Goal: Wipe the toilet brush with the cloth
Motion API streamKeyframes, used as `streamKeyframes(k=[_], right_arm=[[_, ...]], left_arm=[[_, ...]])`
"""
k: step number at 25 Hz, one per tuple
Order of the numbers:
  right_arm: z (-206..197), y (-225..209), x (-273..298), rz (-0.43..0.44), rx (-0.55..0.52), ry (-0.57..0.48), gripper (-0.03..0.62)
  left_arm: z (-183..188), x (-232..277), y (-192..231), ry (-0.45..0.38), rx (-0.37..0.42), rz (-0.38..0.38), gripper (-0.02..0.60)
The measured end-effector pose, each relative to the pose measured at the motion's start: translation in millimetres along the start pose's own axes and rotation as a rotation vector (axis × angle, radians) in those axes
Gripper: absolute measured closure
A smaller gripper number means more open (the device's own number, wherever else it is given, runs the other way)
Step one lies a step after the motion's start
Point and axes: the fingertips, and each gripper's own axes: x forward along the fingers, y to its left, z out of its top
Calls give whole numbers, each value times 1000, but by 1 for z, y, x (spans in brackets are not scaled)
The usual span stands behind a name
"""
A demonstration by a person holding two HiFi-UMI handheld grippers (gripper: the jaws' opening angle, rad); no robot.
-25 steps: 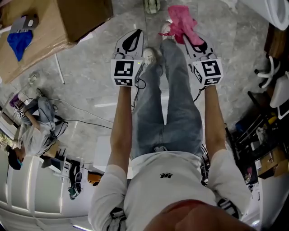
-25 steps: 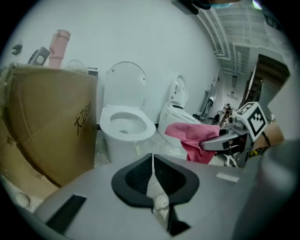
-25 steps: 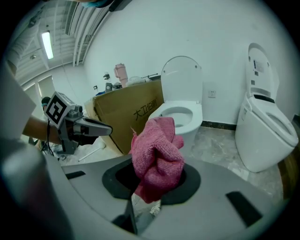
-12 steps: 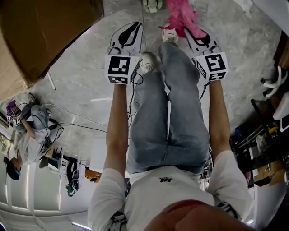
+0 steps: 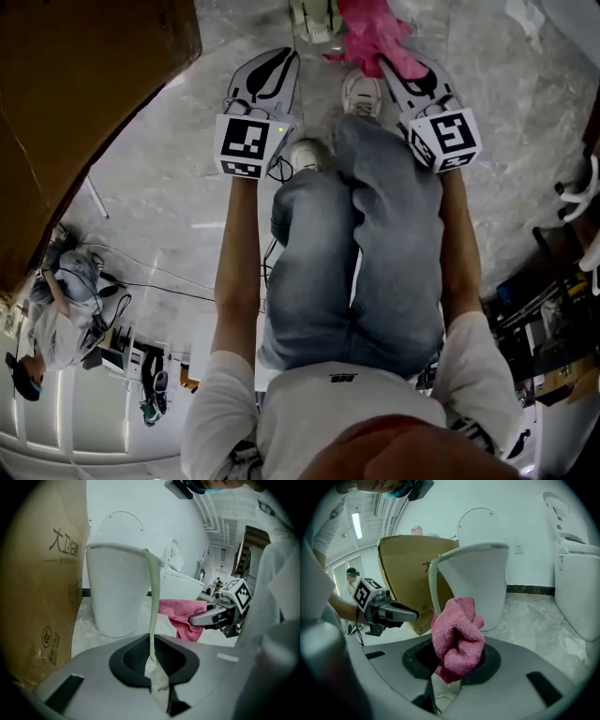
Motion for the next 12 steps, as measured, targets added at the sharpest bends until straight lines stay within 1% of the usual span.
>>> streamKeyframes(k=[7, 12], right_arm=[[-28, -11, 42, 6, 6, -43, 510], [-36, -11, 69, 19, -16, -55, 508]], left_arm=[[-34, 43, 13, -2, 81, -66, 565], [-39, 68, 14, -14, 155, -116, 565]])
